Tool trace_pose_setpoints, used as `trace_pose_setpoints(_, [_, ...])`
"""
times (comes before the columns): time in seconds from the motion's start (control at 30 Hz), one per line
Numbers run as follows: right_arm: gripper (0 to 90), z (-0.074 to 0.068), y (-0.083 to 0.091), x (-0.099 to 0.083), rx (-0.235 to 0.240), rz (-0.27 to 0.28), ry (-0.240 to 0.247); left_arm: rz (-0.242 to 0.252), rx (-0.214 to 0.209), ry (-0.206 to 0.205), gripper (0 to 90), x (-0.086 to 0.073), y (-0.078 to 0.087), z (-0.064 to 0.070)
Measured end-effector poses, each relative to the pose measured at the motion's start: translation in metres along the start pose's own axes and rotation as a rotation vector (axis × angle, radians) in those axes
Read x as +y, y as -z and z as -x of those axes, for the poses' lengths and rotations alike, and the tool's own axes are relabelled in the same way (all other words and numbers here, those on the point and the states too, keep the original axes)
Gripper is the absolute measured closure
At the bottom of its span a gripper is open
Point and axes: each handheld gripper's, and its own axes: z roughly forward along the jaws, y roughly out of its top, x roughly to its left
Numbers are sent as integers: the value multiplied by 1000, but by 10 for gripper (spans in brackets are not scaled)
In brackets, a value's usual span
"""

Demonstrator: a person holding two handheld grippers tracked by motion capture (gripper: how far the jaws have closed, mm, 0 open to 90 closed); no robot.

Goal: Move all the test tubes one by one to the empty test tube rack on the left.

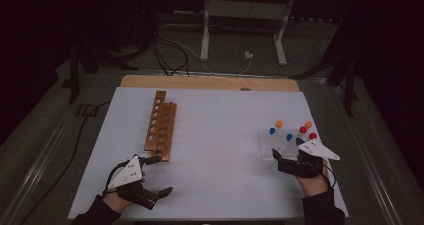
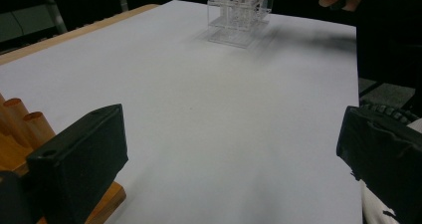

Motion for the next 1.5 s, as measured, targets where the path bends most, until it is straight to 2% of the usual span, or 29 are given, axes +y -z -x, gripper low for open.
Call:
trace_pose_setpoints(0.1, [207,0,-2,0,-41,-18,-12,0,-1,1,5,0,0,0])
trace_pose_setpoints(0.23, [310,1,-6,-1,-73,-36,-27,-1,-4,-3,5,0,0,1])
trace_pose_setpoints(0.27, [310,1,-6,-1,-73,-36,-27,-1,-4,-3,4,0,0,1])
trace_pose_setpoints(0.37, [470,1,-9,-1,-112,-53,-53,0,-4,-3,4,0,0,1])
trace_pose_setpoints(0.43, [538,2,-10,-1,-129,-61,-67,-1,-4,-3,5,0,0,1])
trace_pose_setpoints(0.47, [538,2,-10,-1,-129,-61,-67,-1,-4,-3,5,0,0,1])
trace_pose_setpoints(0.57, [627,6,-13,-2,-126,-79,-91,-1,-5,-2,5,0,0,1])
trace_pose_setpoints(0.73, [705,6,-17,-3,-114,-97,-87,-1,-6,-2,5,0,0,1])
trace_pose_setpoints(0.87, [753,5,-18,-2,-115,-101,-82,-1,-6,-3,5,0,0,1])
trace_pose_setpoints(1.1, [768,6,-18,0,-127,-96,-75,-3,-6,-2,5,0,0,1])
trace_pose_setpoints(1.5, [769,5,-2,14,-122,-35,-61,-1,-7,0,5,0,0,0])
